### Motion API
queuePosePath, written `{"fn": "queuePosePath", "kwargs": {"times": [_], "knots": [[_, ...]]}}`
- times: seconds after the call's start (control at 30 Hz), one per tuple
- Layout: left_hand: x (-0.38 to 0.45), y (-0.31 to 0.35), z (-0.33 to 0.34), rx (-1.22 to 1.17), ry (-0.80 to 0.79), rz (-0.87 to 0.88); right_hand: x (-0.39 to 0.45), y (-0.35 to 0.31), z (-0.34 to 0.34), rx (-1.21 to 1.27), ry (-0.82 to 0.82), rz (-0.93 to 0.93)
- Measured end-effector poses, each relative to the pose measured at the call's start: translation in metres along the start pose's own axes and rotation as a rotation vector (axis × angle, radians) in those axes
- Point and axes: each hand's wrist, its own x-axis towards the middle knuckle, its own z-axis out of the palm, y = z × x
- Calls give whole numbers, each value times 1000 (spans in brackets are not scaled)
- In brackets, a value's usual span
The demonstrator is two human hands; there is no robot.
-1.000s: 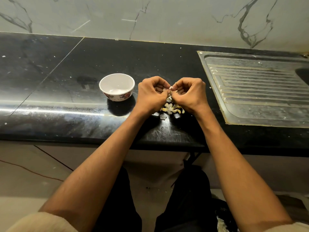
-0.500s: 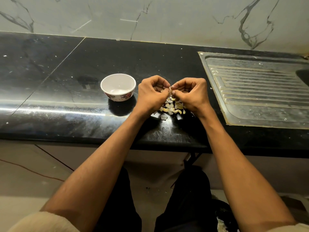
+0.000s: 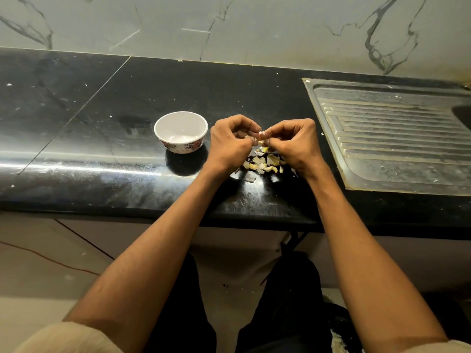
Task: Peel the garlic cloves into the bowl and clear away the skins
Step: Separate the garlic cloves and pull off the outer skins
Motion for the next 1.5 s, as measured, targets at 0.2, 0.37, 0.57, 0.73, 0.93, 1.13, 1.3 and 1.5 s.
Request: {"fn": "queuePosePath", "kwargs": {"times": [0.2,0.37,0.57,0.73,0.93,1.13,1.3,1.5], "knots": [[1,-2,0,10,-2,39,0,1,0,-1,-30,-11],[2,-3,-1,15,-8,36,-1,-3,0,75,-42,77],[2,-2,-3,-12,20,41,-1,-5,1,162,-50,115],[2,-3,-3,-18,22,20,-2,-6,-1,122,-56,83],[0,1,-3,-63,36,3,-5,-8,-4,127,-6,38],[-4,4,-5,-74,90,20,-8,-3,-13,-74,205,63],[-13,8,-7,82,91,52,-38,7,-24,-329,218,138],[-33,8,-10,266,42,56,-63,4,-27,-433,62,94]]}}
